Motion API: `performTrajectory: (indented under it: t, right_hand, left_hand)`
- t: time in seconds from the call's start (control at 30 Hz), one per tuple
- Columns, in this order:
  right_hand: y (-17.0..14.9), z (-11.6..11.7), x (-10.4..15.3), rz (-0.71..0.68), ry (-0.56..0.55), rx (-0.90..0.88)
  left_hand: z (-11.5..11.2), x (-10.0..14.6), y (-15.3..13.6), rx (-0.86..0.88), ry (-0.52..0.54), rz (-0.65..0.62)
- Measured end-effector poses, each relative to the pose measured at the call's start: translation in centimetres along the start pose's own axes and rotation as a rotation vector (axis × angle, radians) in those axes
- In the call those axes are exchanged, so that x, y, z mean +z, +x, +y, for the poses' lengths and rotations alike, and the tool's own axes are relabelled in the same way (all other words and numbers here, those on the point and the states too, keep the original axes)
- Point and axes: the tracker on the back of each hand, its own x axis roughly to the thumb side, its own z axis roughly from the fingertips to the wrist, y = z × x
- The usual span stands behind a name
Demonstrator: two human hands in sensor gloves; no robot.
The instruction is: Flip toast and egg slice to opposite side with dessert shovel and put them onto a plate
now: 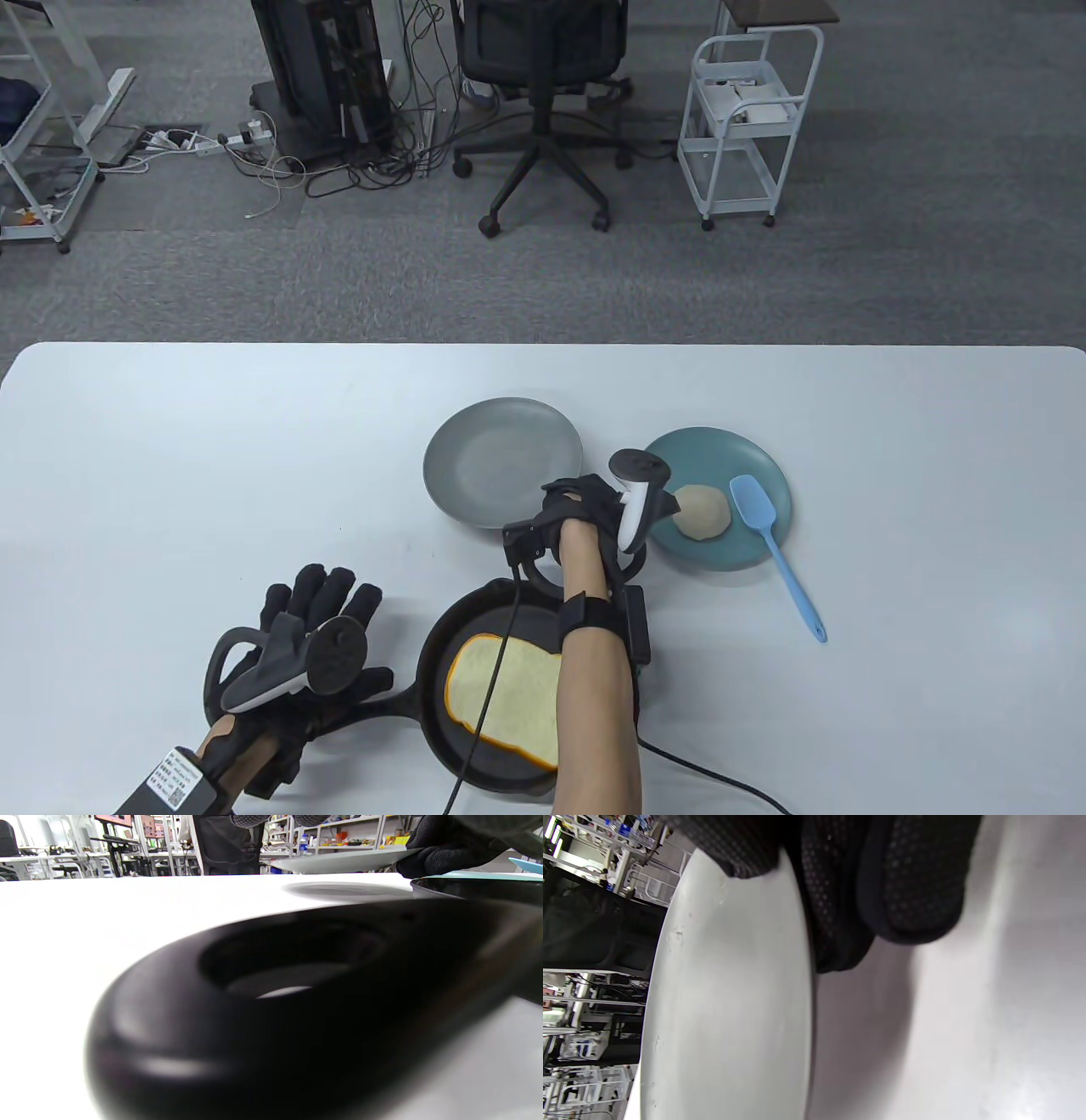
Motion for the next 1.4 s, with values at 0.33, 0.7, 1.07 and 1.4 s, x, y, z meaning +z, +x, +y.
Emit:
performTrajectory:
  t: [0.33, 0.7, 1.07, 1.4]
  right_hand:
    - [-0.7, 0.0, -0.4, -0.052, 0.125, 0.071]
    - [1.7, -4.4, 7.2, -0.395, 0.067, 0.437]
    - [-4.6, -17.8, 8.3, -0.525, -0.167, 0.415]
    - [-11.7, -22.6, 0.5, -0.260, -0.445, 0.636]
  left_hand:
    - [0.4, -0.1, -1.2, 0.031, 0.010, 0.032]
    - [0.3, 0.0, -0.9, 0.019, 0.015, 0.023]
    - [0.8, 0.3, -1.6, 0.044, 0.034, 0.045]
    - [0.4, 0.1, -1.2, 0.030, 0.026, 0.034]
